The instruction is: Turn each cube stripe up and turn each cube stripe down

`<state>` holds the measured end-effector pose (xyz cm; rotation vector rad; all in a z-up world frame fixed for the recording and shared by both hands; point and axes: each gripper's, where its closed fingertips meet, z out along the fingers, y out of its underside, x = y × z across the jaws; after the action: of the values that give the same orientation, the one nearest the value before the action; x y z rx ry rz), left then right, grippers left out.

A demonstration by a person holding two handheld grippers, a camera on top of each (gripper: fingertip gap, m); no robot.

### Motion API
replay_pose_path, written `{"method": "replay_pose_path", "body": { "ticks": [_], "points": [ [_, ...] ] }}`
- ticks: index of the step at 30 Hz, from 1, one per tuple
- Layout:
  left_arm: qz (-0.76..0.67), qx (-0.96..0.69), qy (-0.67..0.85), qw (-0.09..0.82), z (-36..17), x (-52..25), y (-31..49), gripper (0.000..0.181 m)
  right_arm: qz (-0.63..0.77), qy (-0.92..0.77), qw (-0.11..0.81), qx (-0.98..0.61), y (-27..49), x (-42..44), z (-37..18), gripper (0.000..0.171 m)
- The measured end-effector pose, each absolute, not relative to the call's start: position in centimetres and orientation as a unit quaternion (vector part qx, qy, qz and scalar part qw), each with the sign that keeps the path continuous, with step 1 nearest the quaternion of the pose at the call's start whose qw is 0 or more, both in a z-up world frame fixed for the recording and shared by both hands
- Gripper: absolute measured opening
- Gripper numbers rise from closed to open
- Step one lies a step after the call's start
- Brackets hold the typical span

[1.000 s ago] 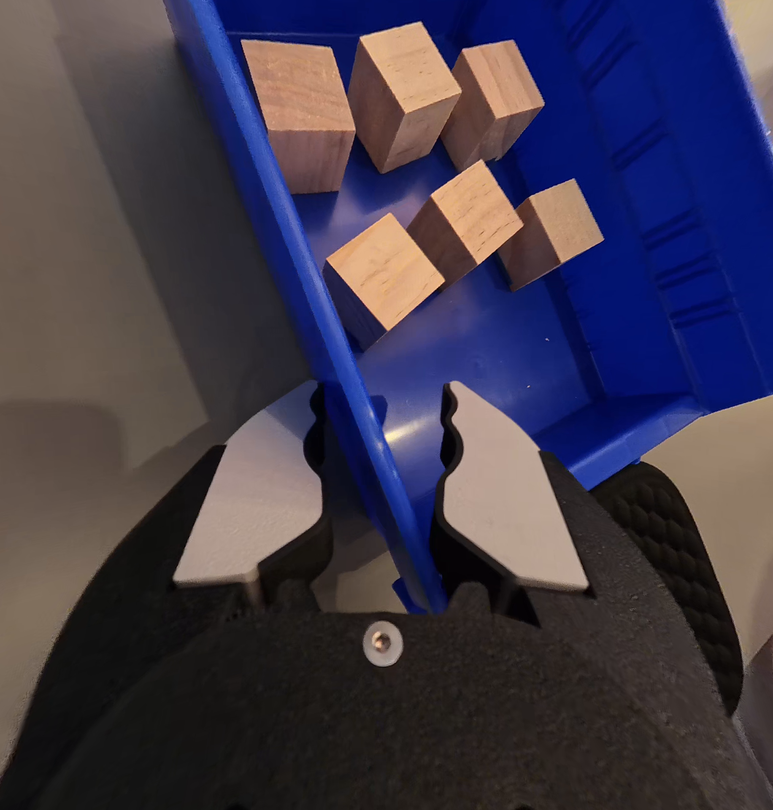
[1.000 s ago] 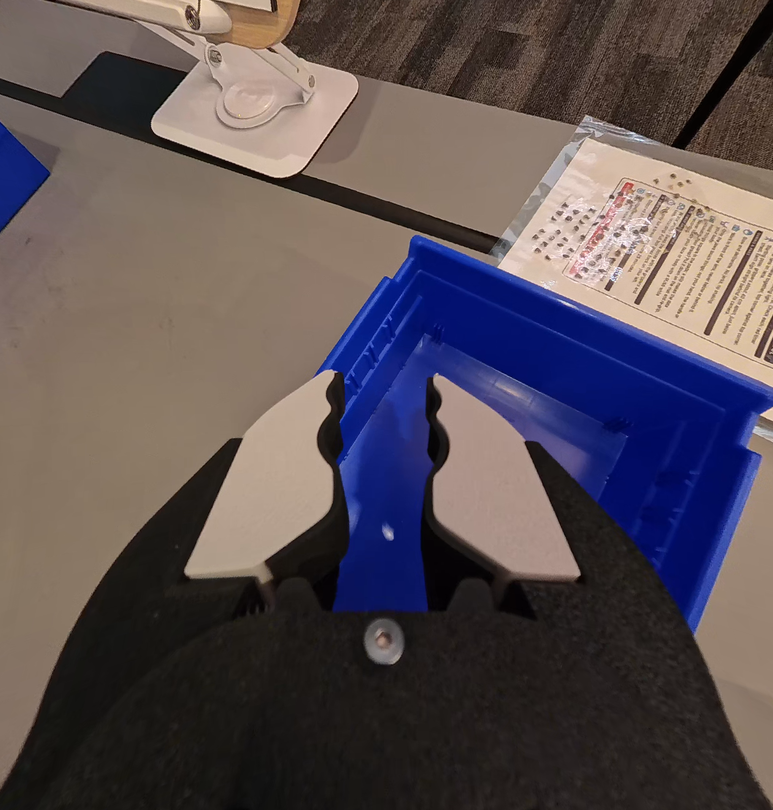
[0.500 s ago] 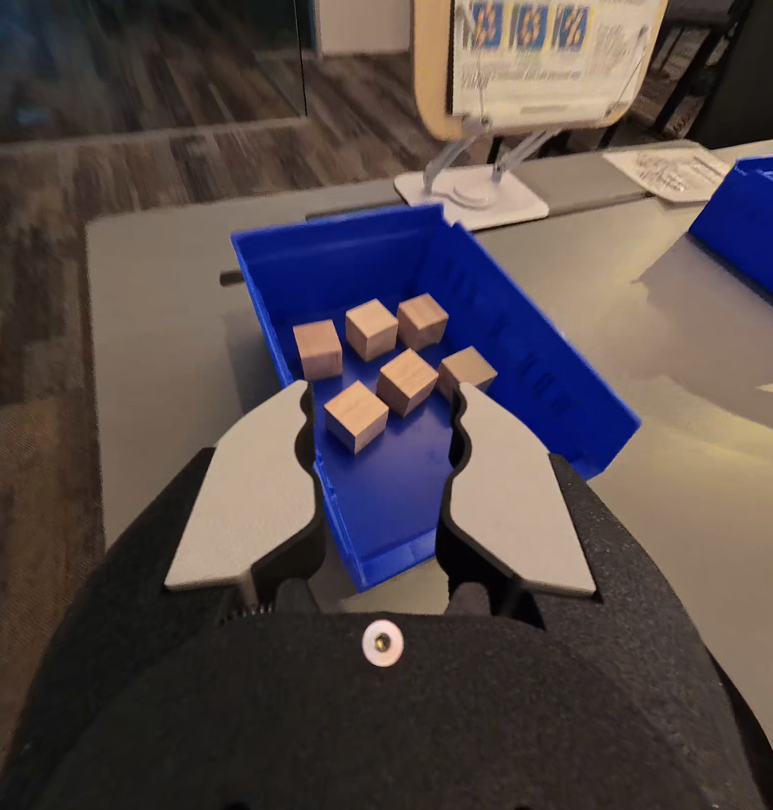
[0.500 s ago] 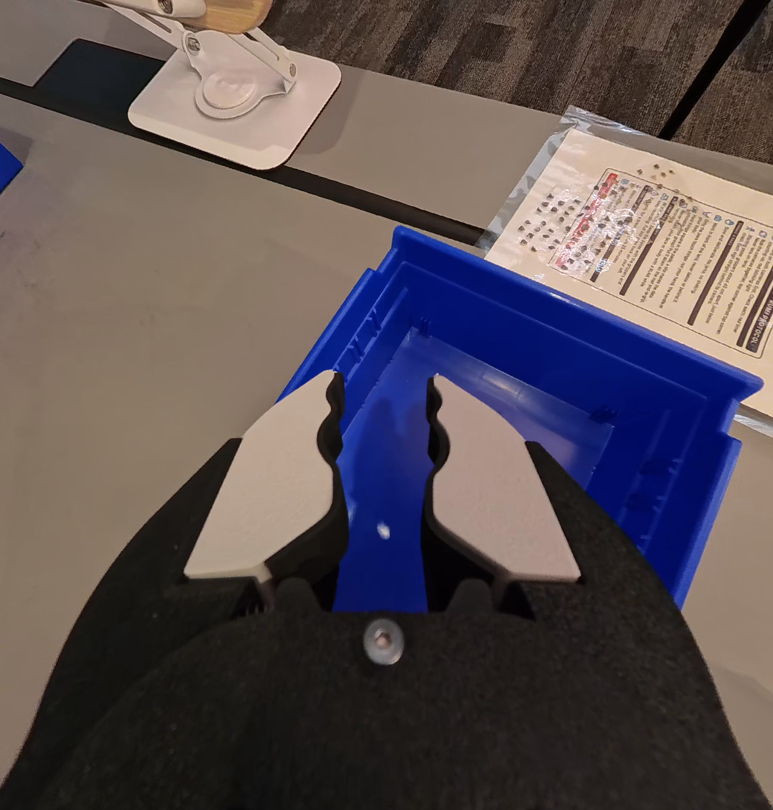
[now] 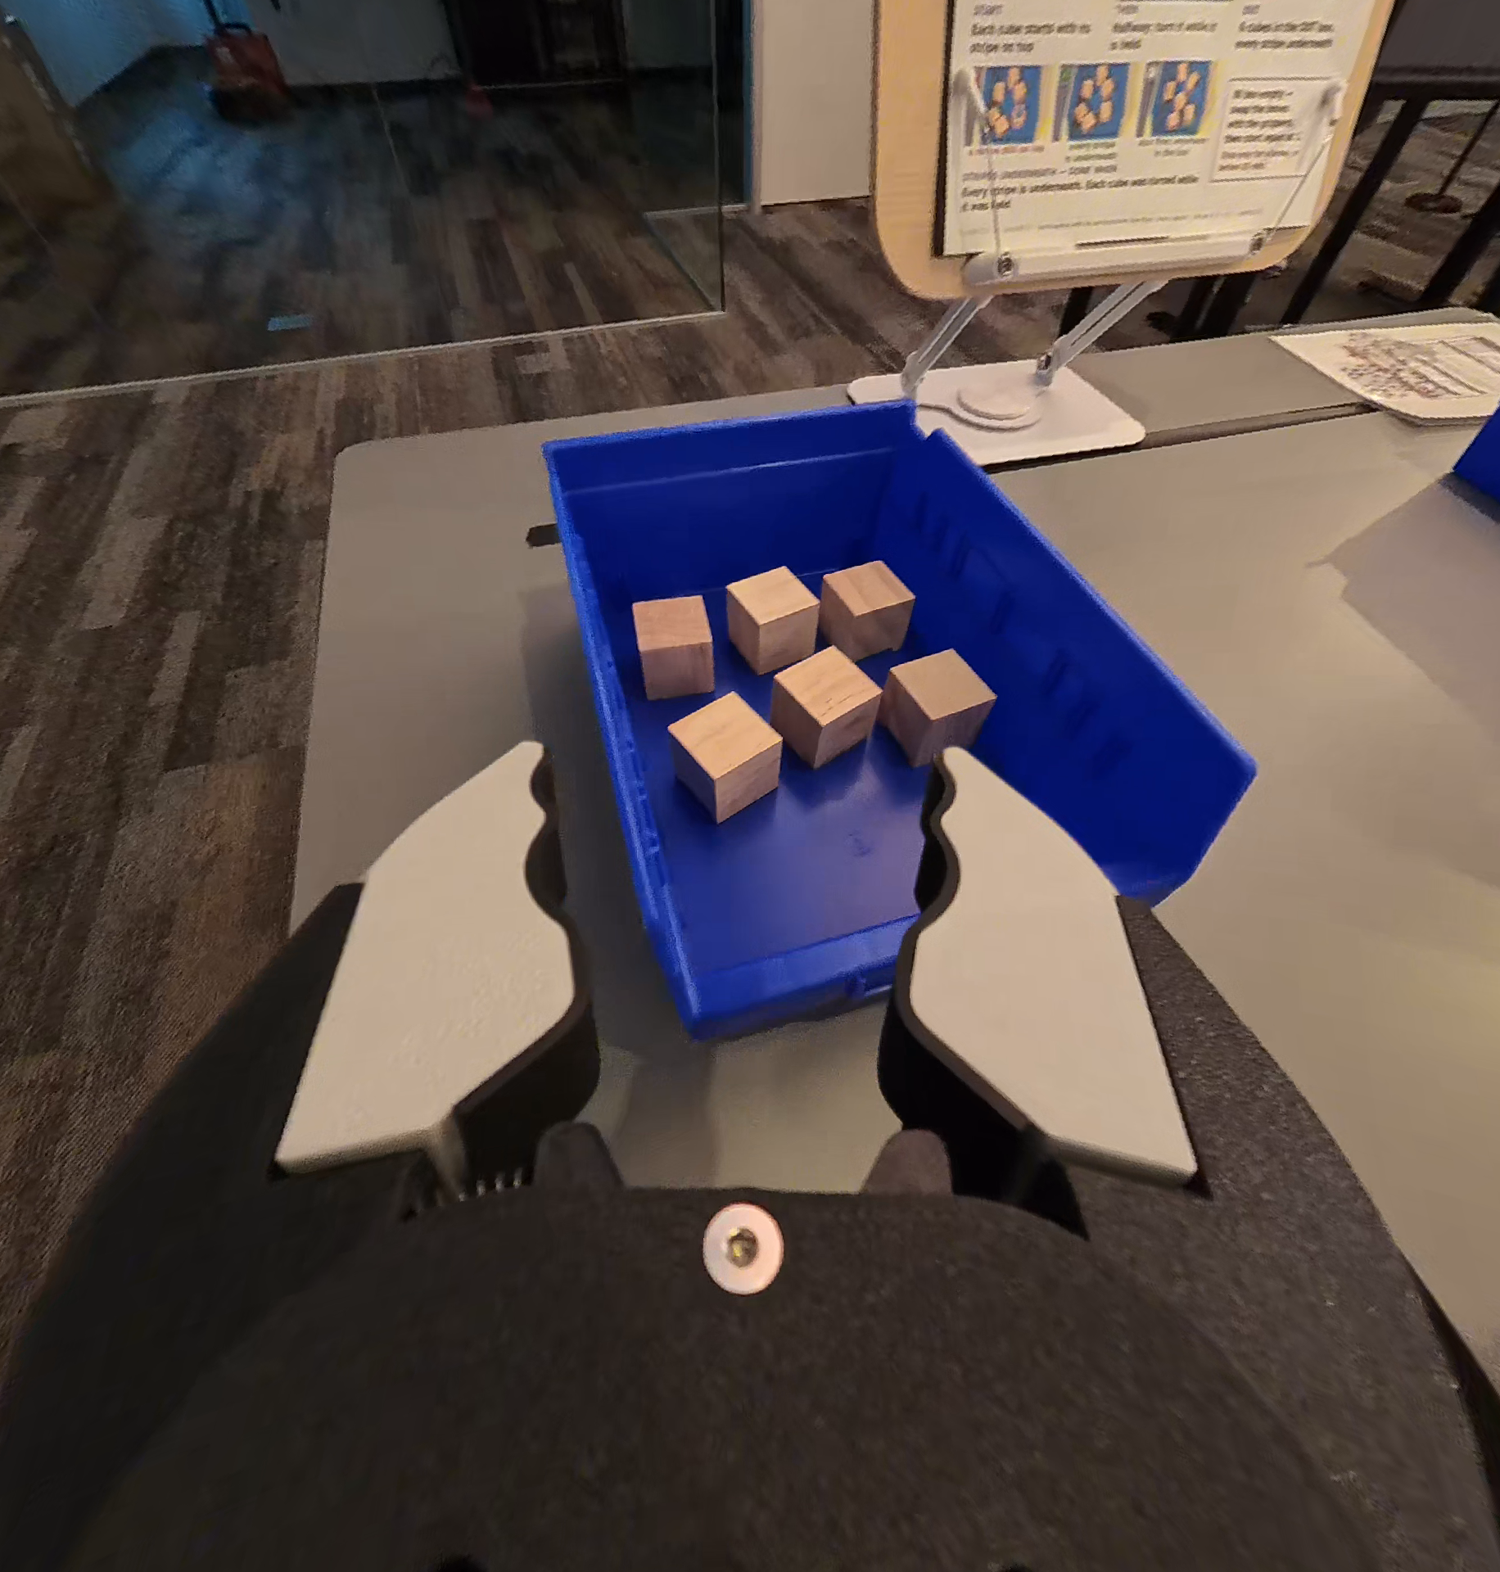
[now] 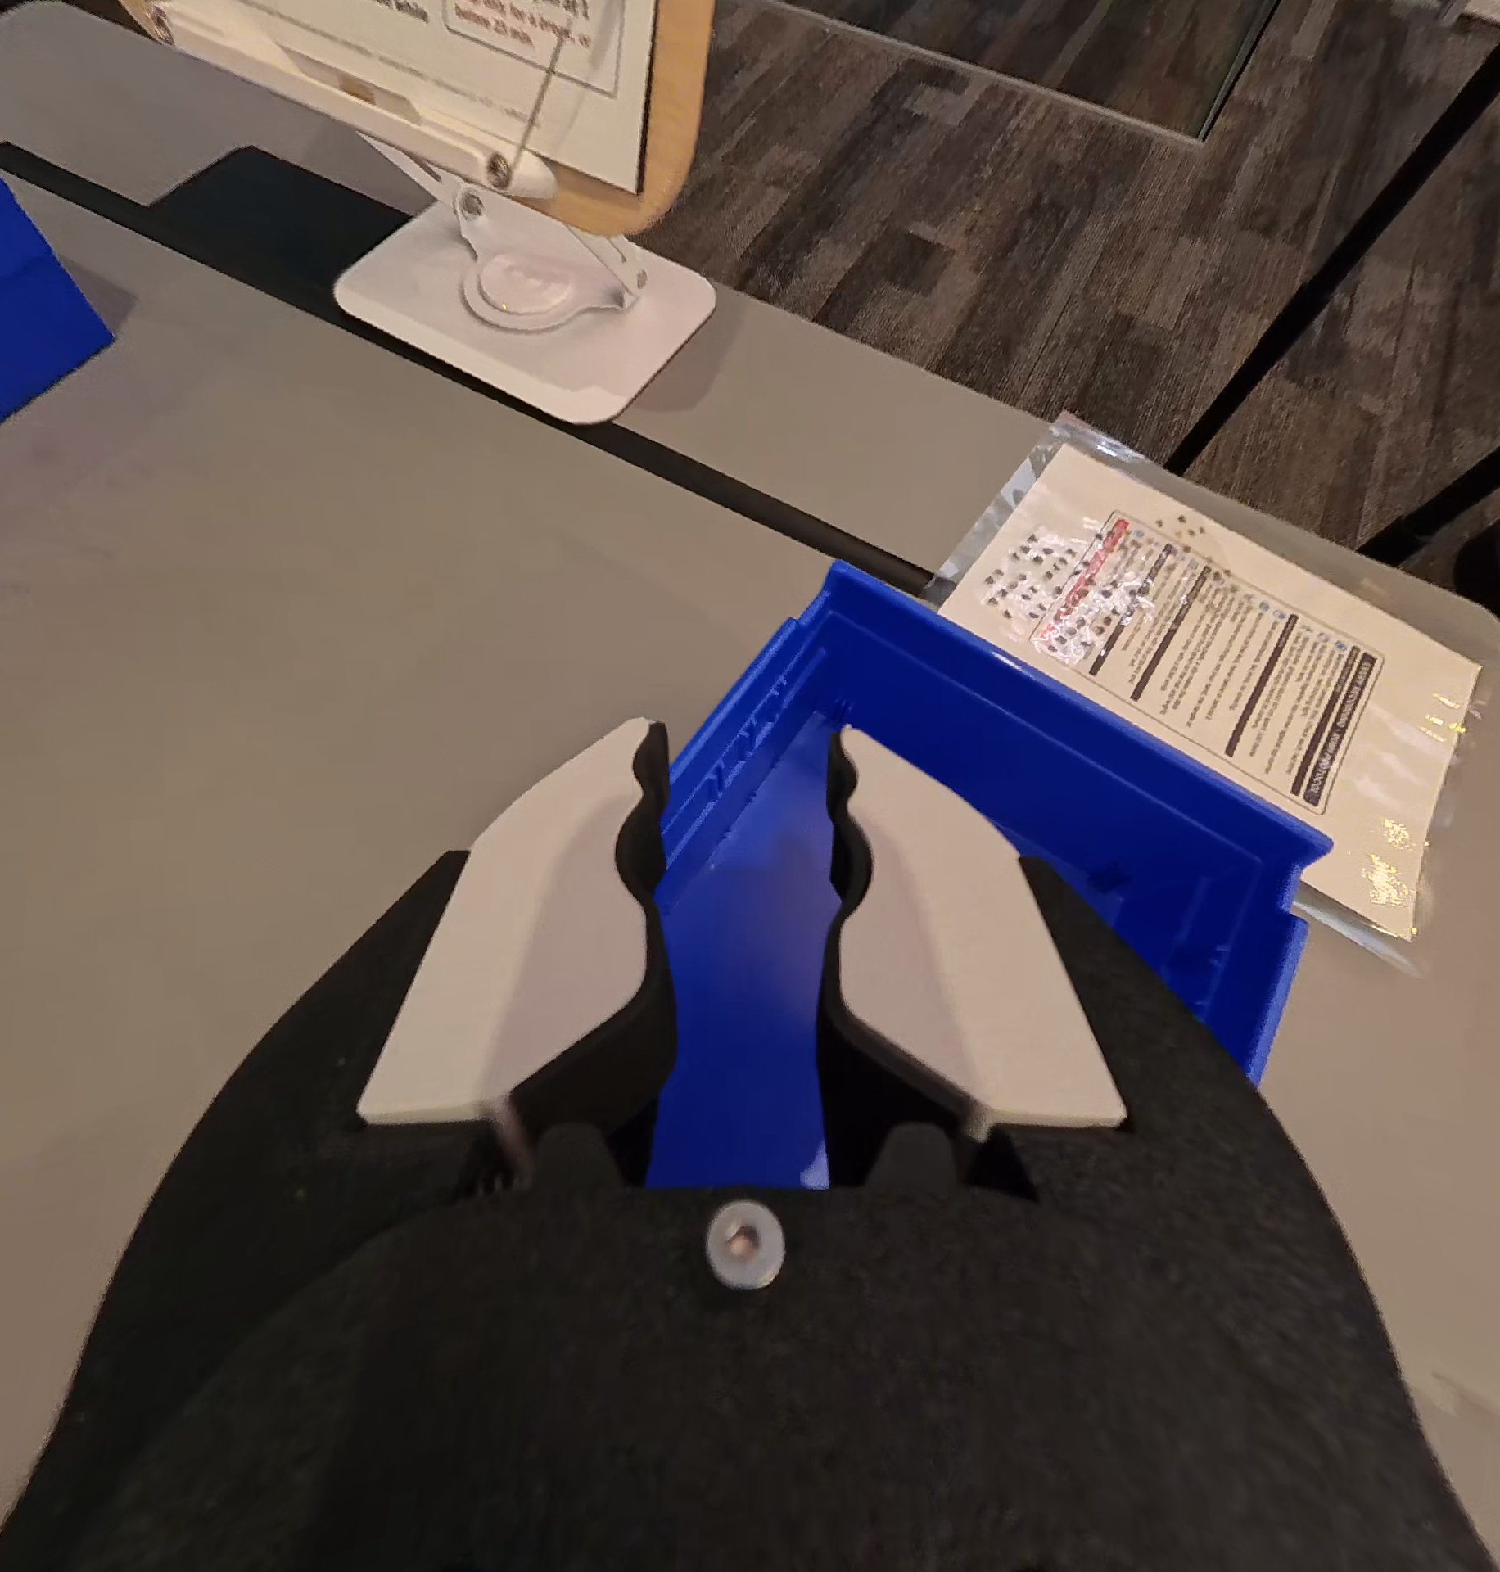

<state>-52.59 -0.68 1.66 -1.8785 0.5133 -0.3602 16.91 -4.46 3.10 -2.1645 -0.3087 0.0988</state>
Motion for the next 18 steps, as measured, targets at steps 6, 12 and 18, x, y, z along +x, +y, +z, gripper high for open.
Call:
{"method": "replay_pose_path", "body": {
  "ticks": [6,12,18],
  "points": [
    [-0.134,-0.794,0.203,0.556,1.3,-55.0,-1.8,0.084,0.02,-0.121,0.48,-0.869,-5.7,15.9,3.0,0.035],
    [-0.123,-0.797,0.207,0.553,0.5,-55.7,-2.4,0.083,0.002,-0.081,0.464,-0.882,-7.4,17.0,1.1,0.036],
    [-0.077,-0.817,0.219,0.528,-1.5,-55.8,-2.3,0.083,-0.012,-0.06,0.457,-0.887,-8.5,16.9,0.5,0.037]
  ]
}}
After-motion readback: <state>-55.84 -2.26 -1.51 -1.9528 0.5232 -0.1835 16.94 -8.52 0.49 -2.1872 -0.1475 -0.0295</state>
